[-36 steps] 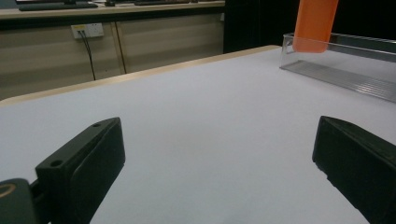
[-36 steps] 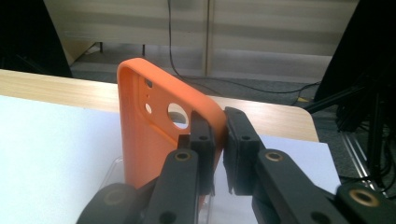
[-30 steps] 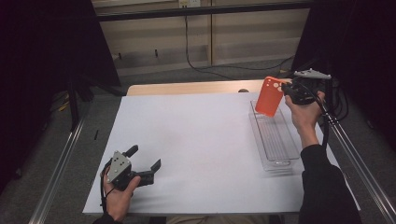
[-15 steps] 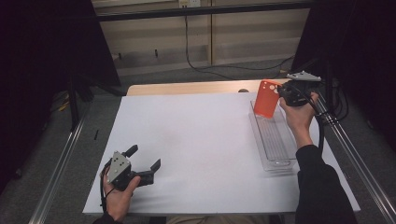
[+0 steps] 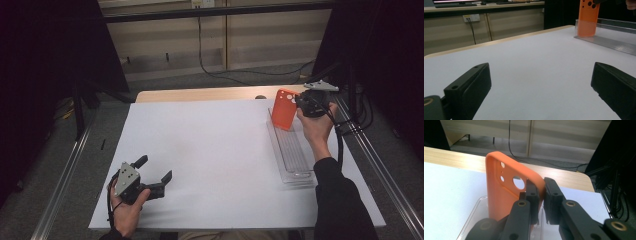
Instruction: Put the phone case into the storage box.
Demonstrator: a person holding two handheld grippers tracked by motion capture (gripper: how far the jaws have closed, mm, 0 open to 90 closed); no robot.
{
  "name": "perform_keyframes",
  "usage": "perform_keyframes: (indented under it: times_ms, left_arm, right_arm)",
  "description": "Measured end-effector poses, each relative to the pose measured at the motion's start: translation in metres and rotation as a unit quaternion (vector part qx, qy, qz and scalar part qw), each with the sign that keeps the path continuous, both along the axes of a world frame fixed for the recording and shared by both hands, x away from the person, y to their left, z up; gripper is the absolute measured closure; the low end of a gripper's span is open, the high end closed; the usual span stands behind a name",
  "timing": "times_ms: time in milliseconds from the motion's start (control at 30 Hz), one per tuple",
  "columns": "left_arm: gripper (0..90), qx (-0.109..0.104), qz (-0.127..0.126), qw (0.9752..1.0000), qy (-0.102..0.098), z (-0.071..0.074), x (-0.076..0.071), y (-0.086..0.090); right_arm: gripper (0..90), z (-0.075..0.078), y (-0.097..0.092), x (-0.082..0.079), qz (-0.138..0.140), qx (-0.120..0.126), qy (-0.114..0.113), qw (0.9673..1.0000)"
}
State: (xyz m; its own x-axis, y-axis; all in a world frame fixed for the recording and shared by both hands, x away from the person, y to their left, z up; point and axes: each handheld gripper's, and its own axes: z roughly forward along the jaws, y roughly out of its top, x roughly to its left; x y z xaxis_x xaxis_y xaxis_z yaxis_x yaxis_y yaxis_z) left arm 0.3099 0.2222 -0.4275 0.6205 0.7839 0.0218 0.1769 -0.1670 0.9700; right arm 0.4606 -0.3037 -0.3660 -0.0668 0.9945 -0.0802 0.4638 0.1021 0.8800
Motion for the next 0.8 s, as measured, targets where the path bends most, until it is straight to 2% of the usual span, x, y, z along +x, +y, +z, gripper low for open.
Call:
perform_keyframes:
  times_ms: [133,200,267,433,533,700,800]
  left_arm:
    - [2.8,-0.002,-0.001,1.0000,0.000,0.000,0.000,-0.001]
    - [2.8,-0.002,0.000,1.0000,0.000,0.000,0.000,-0.001]
    - [2.8,-0.001,-0.001,1.0000,-0.001,0.000,0.000,-0.001]
    - [2.8,0.001,-0.004,1.0000,0.000,0.000,0.001,-0.002]
    - [2.9,0.003,0.000,1.0000,-0.002,0.000,0.002,0.000]
    - [3.0,0.004,0.000,1.0000,0.000,0.000,0.002,0.000]
    - [3.0,0.007,-0.004,1.0000,0.001,-0.001,0.002,-0.002]
  right_arm:
    - [82.5,0.003,0.001,0.001,0.013,-0.001,0.007,0.9999]
    - [82.2,0.007,0.002,0.002,0.026,0.002,0.019,0.9995]
    - [82.0,0.011,0.003,0.003,0.035,-0.001,0.034,0.9988]
    - [81.5,0.020,-0.002,0.008,0.044,0.028,0.087,0.9948]
    - [81.6,0.024,-0.002,0.011,0.049,0.019,0.109,0.9926]
    - [81.7,0.028,-0.001,0.015,0.043,0.013,0.131,0.9903]
    - [82.1,0.026,-0.002,0.018,0.040,0.006,0.127,0.9911]
